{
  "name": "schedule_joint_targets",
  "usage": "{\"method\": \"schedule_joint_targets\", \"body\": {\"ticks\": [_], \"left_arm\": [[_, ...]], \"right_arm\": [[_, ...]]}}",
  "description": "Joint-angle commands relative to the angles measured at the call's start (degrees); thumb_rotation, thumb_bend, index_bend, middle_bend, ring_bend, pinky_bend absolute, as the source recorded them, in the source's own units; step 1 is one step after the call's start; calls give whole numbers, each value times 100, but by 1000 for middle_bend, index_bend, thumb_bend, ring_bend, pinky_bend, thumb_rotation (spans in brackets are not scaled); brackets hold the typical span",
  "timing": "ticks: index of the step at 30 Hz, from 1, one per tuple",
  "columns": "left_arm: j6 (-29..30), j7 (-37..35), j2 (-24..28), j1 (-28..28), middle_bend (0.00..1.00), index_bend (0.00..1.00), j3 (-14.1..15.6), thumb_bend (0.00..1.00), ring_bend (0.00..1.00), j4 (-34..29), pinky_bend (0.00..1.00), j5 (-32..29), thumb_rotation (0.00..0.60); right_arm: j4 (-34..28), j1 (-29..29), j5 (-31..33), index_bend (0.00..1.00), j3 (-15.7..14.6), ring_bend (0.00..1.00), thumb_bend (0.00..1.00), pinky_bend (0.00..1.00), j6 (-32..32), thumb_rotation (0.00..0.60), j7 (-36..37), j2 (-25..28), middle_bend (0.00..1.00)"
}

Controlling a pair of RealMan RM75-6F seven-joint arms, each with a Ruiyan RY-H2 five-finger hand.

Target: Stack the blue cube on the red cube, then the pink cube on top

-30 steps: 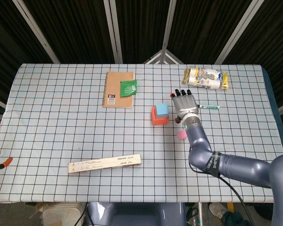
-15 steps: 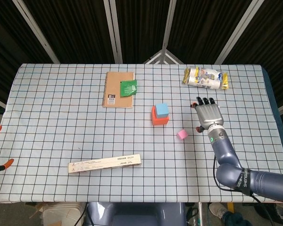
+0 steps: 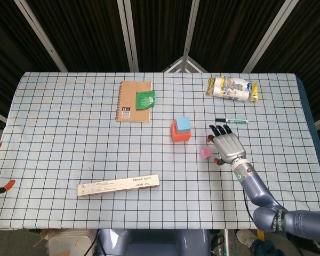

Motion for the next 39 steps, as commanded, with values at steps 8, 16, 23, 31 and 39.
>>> {"method": "schedule_joint_targets", "body": {"ticks": [8, 16, 23, 31, 39], "left_arm": [[-2, 254, -87, -18, 0, 45, -27, 114, 0, -38, 0, -91, 600], [20, 399, -141, -20, 0, 46, -71, 114, 0, -55, 0, -186, 600], [27, 468, -168, -23, 0, 45, -89, 114, 0, -68, 0, -230, 600], [42, 496, -176, -12, 0, 46, -104, 114, 0, -75, 0, -271, 600], [29, 558, -196, -20, 0, 46, -105, 114, 0, -87, 0, -294, 600]], "right_arm": [[1052, -266, -724, 318, 43, 12, 310, 0, -560, 600, 768, -508, 2], [1584, -303, -940, 327, 75, 12, 310, 0, -924, 600, 1037, -804, 2], [1808, -304, -1177, 338, 160, 12, 310, 0, -1062, 600, 1226, -968, 2], [2009, -320, -1370, 394, 243, 12, 310, 0, -1203, 600, 1421, -1091, 2], [2243, -288, -1488, 421, 339, 12, 310, 0, -1344, 600, 1546, -1220, 2]]}}
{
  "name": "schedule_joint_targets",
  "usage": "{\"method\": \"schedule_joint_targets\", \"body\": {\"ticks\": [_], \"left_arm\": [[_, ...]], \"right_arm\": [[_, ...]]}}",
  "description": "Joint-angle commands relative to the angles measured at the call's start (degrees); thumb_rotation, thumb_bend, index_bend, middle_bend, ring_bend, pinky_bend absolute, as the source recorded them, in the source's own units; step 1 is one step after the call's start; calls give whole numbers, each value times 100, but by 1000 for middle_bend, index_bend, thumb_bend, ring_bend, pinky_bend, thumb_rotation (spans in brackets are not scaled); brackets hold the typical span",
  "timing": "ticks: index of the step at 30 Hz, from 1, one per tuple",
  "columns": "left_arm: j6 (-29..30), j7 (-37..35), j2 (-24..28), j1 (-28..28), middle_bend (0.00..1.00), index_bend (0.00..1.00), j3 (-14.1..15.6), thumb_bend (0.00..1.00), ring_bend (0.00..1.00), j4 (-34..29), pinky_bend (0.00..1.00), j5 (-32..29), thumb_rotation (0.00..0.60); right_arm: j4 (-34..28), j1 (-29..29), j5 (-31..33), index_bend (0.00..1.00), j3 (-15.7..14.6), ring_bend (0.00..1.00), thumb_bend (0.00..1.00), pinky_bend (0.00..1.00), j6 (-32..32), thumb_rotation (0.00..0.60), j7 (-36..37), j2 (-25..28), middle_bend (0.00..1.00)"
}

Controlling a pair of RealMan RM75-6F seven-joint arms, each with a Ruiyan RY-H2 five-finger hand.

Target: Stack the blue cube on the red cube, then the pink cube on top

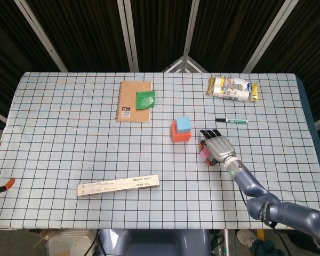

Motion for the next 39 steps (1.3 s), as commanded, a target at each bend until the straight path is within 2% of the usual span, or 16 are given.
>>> {"method": "schedule_joint_targets", "body": {"ticks": [1, 17, 23, 30, 39], "left_arm": [[0, 19, -7, -1, 0, 46, -1, 114, 0, -4, 0, -5, 600], [-4, 168, -62, -18, 0, 46, -2, 114, 0, -31, 0, -37, 600], [7, 197, -78, -16, 0, 47, 7, 114, 0, -37, 0, -24, 600], [1, 205, -83, -22, 0, 47, 4, 114, 0, -40, 0, -28, 600], [3, 142, -56, -16, 0, 47, 4, 114, 0, -47, 0, -15, 600]], "right_arm": [[66, 19, -34, 420, 38, 12, 310, 0, -52, 600, 39, -33, 2], [306, 8, -251, 434, 102, 12, 310, 0, -278, 600, 249, -32, 2], [347, -2, -336, 467, 137, 12, 310, 0, -272, 600, 302, -39, 2], [346, -23, -372, 507, 167, 12, 310, 0, -286, 600, 363, -54, 2], [125, -29, -352, 509, 225, 12, 310, 0, -254, 600, 317, 106, 2]]}}
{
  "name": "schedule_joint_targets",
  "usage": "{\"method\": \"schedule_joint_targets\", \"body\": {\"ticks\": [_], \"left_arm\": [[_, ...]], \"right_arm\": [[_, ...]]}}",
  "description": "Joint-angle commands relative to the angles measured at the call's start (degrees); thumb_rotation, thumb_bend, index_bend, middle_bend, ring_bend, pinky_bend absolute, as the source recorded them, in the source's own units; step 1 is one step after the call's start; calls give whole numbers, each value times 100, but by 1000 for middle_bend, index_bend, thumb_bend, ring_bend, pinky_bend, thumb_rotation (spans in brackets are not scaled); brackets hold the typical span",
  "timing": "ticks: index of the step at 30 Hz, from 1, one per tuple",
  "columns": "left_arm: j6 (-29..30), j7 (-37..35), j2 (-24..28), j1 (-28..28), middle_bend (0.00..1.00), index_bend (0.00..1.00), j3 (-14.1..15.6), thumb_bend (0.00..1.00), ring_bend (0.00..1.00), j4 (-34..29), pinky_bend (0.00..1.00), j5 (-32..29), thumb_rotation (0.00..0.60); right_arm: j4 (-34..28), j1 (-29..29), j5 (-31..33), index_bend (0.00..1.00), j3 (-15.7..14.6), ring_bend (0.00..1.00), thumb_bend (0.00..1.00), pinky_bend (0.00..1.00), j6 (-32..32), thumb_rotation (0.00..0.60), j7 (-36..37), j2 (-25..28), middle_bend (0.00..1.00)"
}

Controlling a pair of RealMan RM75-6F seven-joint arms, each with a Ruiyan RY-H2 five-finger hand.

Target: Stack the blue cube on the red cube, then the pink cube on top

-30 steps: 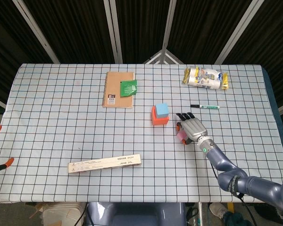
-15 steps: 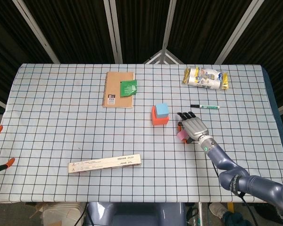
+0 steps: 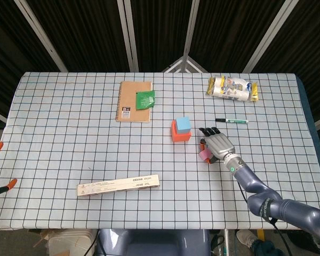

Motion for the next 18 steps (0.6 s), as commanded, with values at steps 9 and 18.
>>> {"method": "schedule_joint_targets", "body": {"ticks": [9, 18], "left_arm": [[-32, -165, 74, 6, 0, 47, 16, 114, 0, 12, 0, 44, 600], [8, -316, 133, 37, 0, 47, 39, 114, 0, 14, 0, 124, 600]], "right_arm": [[-1193, 201, 908, 528, 328, 12, 347, 0, 307, 600, -881, 1177, 2], [-2466, 1241, 3335, 528, 444, 12, 405, 0, 1054, 600, -2838, 1826, 2]]}}
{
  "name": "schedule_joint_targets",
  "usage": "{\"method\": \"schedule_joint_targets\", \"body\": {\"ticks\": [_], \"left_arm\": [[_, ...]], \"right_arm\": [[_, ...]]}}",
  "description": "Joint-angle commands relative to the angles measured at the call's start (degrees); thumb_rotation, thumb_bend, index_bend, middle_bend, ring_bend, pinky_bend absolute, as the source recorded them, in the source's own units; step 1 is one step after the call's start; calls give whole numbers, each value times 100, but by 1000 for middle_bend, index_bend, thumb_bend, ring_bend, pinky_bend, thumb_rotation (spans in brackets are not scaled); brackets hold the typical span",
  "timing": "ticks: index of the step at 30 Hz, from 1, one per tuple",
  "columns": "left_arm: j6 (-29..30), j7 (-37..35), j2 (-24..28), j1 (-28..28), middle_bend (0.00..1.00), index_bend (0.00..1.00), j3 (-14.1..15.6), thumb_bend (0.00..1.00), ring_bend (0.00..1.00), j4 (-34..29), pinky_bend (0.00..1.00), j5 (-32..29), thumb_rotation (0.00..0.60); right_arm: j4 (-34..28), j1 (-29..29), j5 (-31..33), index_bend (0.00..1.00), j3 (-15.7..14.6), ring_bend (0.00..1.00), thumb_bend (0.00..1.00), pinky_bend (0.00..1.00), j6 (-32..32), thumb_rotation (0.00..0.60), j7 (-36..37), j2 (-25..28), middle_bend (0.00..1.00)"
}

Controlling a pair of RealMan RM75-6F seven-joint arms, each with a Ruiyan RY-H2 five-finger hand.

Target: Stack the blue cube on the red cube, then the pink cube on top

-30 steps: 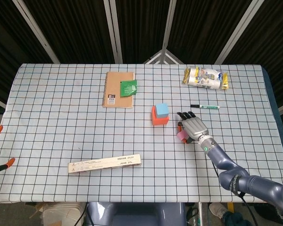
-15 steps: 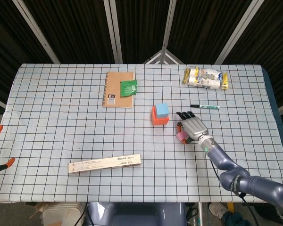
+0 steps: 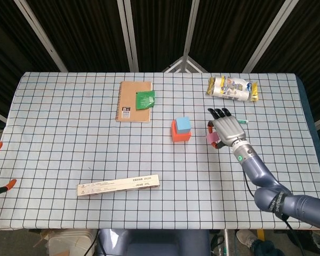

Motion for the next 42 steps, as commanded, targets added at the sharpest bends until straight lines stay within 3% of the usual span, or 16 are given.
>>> {"method": "schedule_joint_targets", "body": {"ticks": [1, 9, 16, 27, 42], "left_arm": [[18, -57, 25, 17, 0, 47, 8, 114, 0, 11, 0, 22, 600], [-6, -252, 97, 23, 0, 47, 21, 114, 0, 51, 0, 75, 600], [-33, -362, 134, 24, 0, 47, 33, 114, 0, 86, 0, 100, 600], [-85, -351, 124, -1, 0, 47, 13, 114, 0, 107, 0, 50, 600], [-123, -215, 79, -29, 0, 47, -21, 114, 0, 93, 0, -56, 600]], "right_arm": [[-765, 767, 1491, 528, 117, 12, 406, 0, 547, 600, -1118, 415, 2], [-1035, 1800, 3579, 528, 287, 12, 423, 0, 1190, 600, -2092, 258, 2], [-593, 2420, 4687, 528, 525, 12, 426, 0, 1539, 600, -2585, -235, 2], [246, 2620, 5082, 528, 734, 12, 437, 0, 1273, 600, -2755, -826, 2], [723, 2597, 5126, 528, 778, 12, 440, 0, 911, 600, -2837, -1025, 2]]}}
